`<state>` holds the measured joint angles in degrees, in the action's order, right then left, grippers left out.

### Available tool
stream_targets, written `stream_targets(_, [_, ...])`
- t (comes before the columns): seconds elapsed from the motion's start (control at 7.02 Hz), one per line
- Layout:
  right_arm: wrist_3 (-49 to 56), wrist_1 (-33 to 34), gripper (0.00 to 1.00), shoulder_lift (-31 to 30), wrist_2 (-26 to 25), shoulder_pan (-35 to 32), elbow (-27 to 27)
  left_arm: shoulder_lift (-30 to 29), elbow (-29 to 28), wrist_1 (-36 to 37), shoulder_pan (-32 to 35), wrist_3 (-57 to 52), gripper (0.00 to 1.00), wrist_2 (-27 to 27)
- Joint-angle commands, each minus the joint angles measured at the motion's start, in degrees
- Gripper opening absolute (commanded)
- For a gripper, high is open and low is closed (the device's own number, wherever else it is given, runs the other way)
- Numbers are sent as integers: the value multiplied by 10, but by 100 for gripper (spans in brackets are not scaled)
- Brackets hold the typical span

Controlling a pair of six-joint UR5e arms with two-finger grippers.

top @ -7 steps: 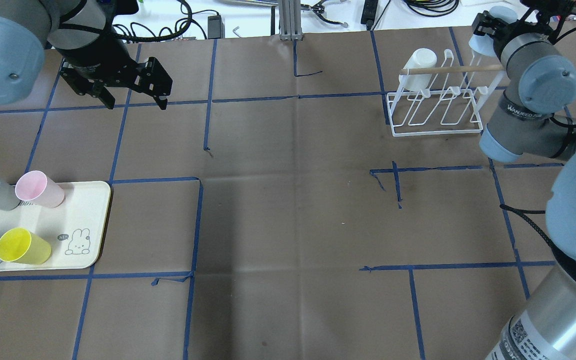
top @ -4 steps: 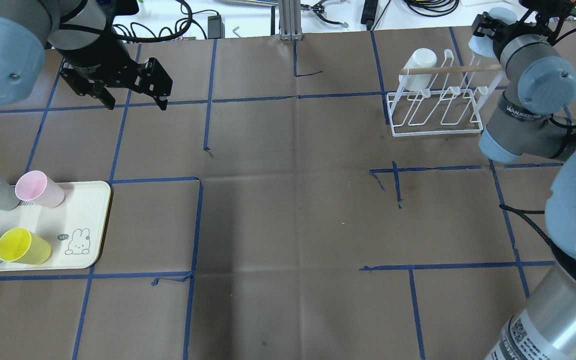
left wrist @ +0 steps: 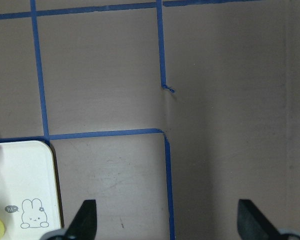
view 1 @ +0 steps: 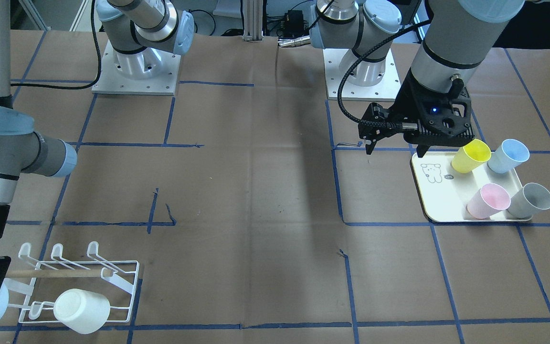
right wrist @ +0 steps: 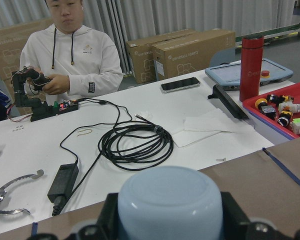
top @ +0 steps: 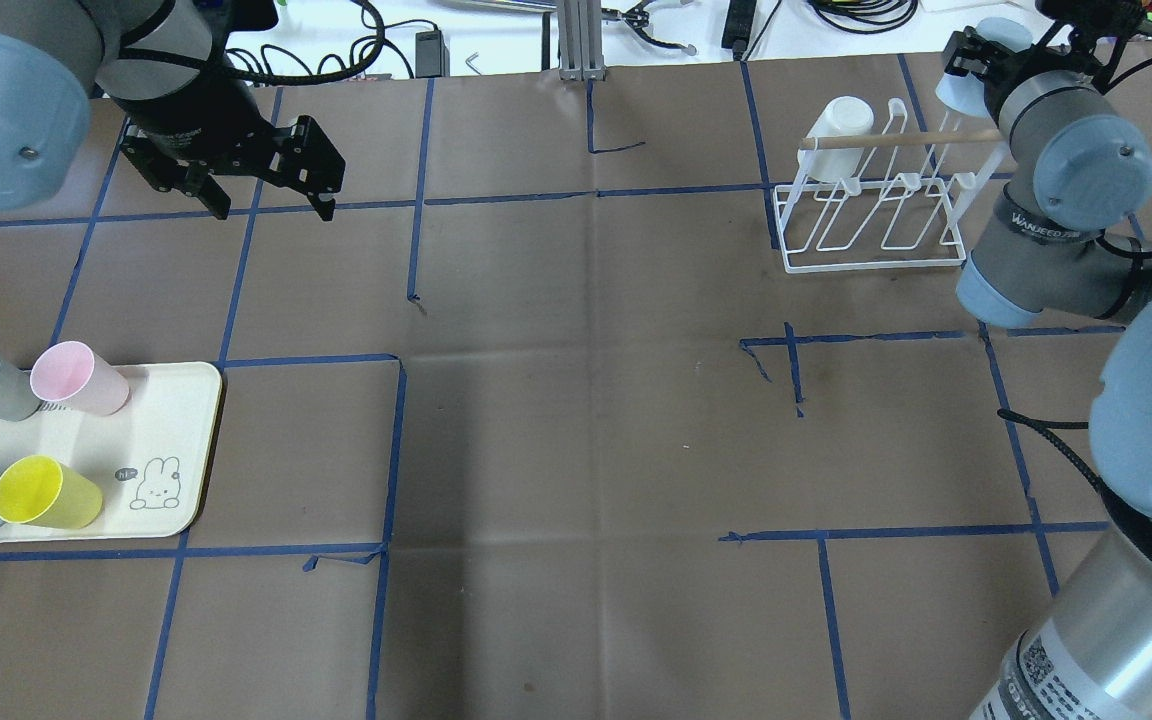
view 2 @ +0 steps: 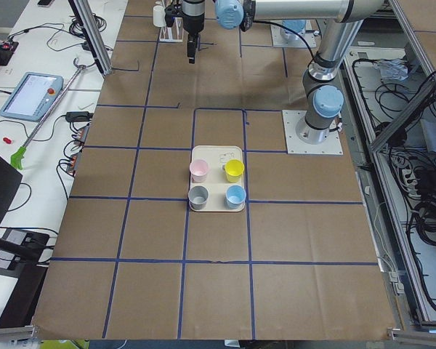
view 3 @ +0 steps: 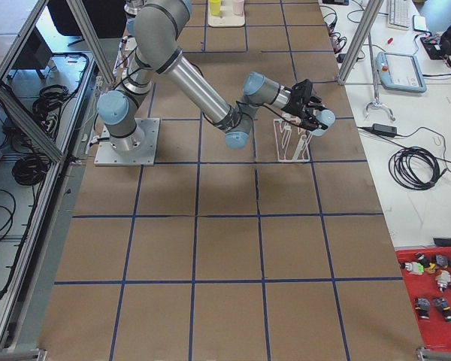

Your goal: Transfer IKEA cup to right arm and place on rack

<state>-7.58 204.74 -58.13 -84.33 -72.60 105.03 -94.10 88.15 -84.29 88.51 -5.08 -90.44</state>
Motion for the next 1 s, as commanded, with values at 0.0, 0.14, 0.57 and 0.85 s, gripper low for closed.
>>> stream_targets(0.0, [-1, 2, 9, 3, -1, -1, 2, 1, 0, 0, 0, 1, 99, 0])
stream_targets(0.14, [-1, 2, 9, 3, -1, -1, 2, 1, 0, 0, 0, 1, 99, 0])
stream_targets(0.57, [-1, 2, 9, 4, -1, -1, 4, 0, 0, 0, 0, 1, 99, 0])
stream_targets(0.85, [-1, 12, 9, 16, 0, -1, 4, 1, 0, 0, 0, 1, 99, 0])
